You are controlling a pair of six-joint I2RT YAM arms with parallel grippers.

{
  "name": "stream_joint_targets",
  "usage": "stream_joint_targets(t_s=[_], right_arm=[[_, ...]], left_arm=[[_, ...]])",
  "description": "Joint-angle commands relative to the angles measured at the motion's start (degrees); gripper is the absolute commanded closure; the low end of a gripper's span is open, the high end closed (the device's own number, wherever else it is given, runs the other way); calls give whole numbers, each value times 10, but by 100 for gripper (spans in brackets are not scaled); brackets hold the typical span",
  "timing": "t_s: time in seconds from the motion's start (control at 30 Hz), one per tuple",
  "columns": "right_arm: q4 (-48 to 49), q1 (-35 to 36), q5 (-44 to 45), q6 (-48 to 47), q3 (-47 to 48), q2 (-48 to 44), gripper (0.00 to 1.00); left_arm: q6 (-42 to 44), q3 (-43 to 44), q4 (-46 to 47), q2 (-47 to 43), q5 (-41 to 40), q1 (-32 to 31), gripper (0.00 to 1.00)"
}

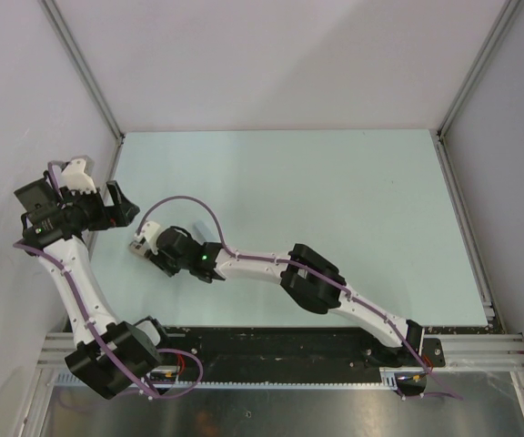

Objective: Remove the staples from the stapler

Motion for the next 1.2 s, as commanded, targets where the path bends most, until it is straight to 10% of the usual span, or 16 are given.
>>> stream_joint_targets(t_s=[0.0,0.33,1.17], right_arm=[[34,2,12,4,7,-21,66],[70,-20,9,16,-47,-83,89],[135,-166,70,51,-411,-467,95]], left_arm=[[11,-4,-5,-10,20,9,1],[15,-5,-5,-10,21,10,4],[-49,-4,10,1,-46,-84,10]])
